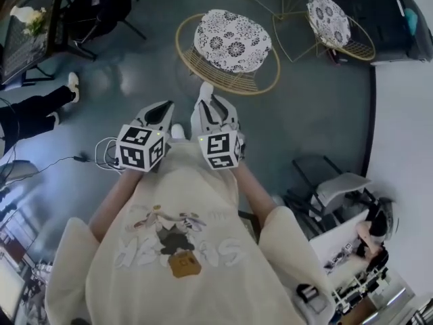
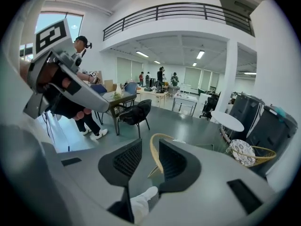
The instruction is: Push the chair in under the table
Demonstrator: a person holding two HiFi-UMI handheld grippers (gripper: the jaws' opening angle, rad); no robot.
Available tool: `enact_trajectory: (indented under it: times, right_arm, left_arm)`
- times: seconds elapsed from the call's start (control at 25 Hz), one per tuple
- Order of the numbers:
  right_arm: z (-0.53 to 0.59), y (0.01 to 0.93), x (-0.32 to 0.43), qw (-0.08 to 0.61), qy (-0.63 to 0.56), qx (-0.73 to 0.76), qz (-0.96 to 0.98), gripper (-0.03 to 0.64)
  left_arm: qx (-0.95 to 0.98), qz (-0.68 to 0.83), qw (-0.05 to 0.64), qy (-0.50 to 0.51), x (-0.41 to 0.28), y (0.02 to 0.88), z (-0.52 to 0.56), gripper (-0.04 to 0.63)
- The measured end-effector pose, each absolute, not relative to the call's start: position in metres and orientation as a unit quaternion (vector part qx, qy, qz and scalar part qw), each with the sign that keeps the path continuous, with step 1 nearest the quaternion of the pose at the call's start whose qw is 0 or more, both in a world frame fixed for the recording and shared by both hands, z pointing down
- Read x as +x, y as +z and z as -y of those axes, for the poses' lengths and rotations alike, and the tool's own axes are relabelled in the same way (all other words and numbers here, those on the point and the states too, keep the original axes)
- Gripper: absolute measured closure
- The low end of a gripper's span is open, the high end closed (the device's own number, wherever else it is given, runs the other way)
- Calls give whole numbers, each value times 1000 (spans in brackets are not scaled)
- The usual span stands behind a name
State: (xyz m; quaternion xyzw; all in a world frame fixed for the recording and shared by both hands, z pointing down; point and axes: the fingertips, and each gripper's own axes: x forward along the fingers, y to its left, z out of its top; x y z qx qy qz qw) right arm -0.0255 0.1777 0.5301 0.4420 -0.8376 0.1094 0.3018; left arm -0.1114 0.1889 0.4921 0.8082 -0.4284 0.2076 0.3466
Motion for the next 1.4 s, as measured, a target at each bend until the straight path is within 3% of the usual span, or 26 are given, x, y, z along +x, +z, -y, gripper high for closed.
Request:
enact_trajectory:
  times: [0.72, 1.4]
  right_arm:
    - [-118, 684, -15, 505, 136, 290, 802, 508]
    - [-109, 747, -7, 584, 130, 224, 769, 517]
  left_arm:
    - [801, 409, 363, 246, -90, 522, -83, 584]
    - [791, 404, 369, 275, -73, 549, -51, 584]
